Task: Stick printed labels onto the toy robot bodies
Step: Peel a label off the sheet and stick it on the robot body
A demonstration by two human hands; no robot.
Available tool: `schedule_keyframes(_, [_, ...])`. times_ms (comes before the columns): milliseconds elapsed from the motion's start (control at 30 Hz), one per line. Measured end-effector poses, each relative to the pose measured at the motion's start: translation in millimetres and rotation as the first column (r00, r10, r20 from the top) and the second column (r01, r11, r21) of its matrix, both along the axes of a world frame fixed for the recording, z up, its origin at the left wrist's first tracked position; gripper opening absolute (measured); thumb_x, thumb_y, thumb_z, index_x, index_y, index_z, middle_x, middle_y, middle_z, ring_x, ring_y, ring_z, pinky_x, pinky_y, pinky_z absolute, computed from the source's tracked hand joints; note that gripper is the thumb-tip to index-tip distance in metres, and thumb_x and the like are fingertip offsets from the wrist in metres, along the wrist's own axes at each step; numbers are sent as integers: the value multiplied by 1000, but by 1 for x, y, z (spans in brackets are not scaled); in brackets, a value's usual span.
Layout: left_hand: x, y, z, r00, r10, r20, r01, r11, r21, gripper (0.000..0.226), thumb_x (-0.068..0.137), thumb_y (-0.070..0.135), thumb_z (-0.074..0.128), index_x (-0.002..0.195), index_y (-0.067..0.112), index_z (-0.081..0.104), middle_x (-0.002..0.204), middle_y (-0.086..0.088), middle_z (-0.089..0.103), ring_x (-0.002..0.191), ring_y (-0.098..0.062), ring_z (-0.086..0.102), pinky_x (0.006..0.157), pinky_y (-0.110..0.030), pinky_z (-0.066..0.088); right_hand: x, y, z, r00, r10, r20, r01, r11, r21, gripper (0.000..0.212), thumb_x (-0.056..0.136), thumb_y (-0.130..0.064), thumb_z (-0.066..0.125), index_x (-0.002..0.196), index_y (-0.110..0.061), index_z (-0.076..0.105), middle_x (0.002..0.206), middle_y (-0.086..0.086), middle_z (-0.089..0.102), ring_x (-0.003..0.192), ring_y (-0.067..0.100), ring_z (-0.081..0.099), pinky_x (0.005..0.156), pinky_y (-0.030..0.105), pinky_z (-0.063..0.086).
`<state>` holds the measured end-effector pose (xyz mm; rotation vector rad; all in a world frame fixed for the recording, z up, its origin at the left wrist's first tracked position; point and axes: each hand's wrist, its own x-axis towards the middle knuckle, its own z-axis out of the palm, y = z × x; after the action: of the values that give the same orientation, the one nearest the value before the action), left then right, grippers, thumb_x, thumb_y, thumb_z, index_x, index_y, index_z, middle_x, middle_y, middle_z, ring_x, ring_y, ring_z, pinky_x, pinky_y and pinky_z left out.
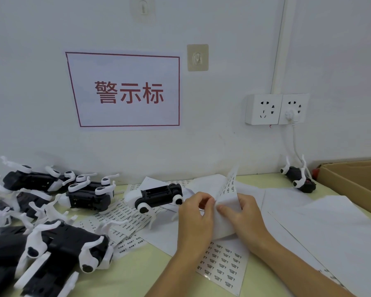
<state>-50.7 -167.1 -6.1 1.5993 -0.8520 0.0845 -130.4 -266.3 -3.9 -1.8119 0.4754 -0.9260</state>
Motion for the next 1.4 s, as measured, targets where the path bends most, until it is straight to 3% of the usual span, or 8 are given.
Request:
schedule_keyframes(367, [2, 1, -1, 997, 20, -78, -20, 1000, -3, 21, 97, 11, 61, 80, 20, 68, 78, 7, 68, 78, -2, 60, 67, -10, 42, -3, 3, 8, 995, 99, -4, -98, 992, 83, 18, 67, -25, 66, 77, -11, 74, 74, 2, 75, 69, 11, 71, 57, 20, 50])
schedule_keyframes(533, [2, 0, 0, 992, 61, -111, -62, 998, -4, 20, 98, 14, 59, 81, 22, 65, 77, 10, 68, 78, -2, 60, 65, -13, 44, -4, 0, 15, 995, 100, -28, -98, 994, 57, 25, 67, -26, 63, 66, -2, 61, 65, 7, 65, 61, 19, 61, 53, 26, 46])
schedule_keyframes(667, [1, 1, 1, 988, 64, -139, -66, 998, -5, 21, 100, 18, 57, 81, 25, 64, 76, 9, 67, 78, -3, 61, 65, -16, 47, -4, -8, 27, 990, 83, -110, -72, 993, 98, 30, 72, -30, 53, 69, -1, 50, 68, 10, 57, 62, 23, 56, 57, 31, 39])
schedule_keyframes(800, [0, 2, 2, 986, 47, -159, -48, 999, -2, 22, 101, 20, 55, 81, 26, 63, 82, 16, 66, 72, 0, 60, 63, -17, 46, -7, -27, 34, 956, -3, -293, 20, 998, 55, 24, 85, -25, 52, 65, -16, 43, 55, -10, 55, 43, 5, 51, 38, 16, 30])
schedule_keyframes(933, [0, 2, 2, 981, 35, -189, -37, 999, -10, 23, 101, 19, 54, 81, 24, 63, 82, 12, 66, 62, -2, 55, 59, -20, 44, -16, -54, 38, 849, -198, -491, 146, 979, -142, 12, 91, -25, 57, 86, -19, 66, 79, -11, 68, 65, 5, 64, 44, 18, 40])
schedule_keyframes(1133, [-2, 3, 3, 984, 46, -170, -50, 999, -16, 22, 101, 18, 55, 80, 21, 63, 75, 1, 66, 64, 1, 55, 61, -18, 45, -27, -72, 46, 461, -555, -692, 228, 828, -513, 37, 93, -39, 55, 120, -14, 60, 122, 4, 61, 109, 26, 59, 84, 34, 49])
schedule_keyframes(1267, [-1, 3, 3, 984, 66, -164, -68, 998, -3, 23, 100, 19, 55, 79, 16, 61, 72, 17, 64, 64, 2, 56, 60, -16, 45, -12, -36, 47, 760, -406, -508, 272, 908, -319, 23, 84, -19, 55, 72, -4, 67, 71, 5, 63, 59, 23, 49, 57, 34, 47])
schedule_keyframes(1400, [-1, 4, 2, 986, 110, -121, -113, 994, -11, 22, 98, 16, 58, 76, 11, 60, 77, 16, 63, 62, -1, 55, 58, -18, 44, 7, 25, 28, 922, -212, -325, 170, 973, -153, 26, 82, -14, 52, 63, 0, 61, 53, 12, 58, 45, 14, 33, 47, 32, 37])
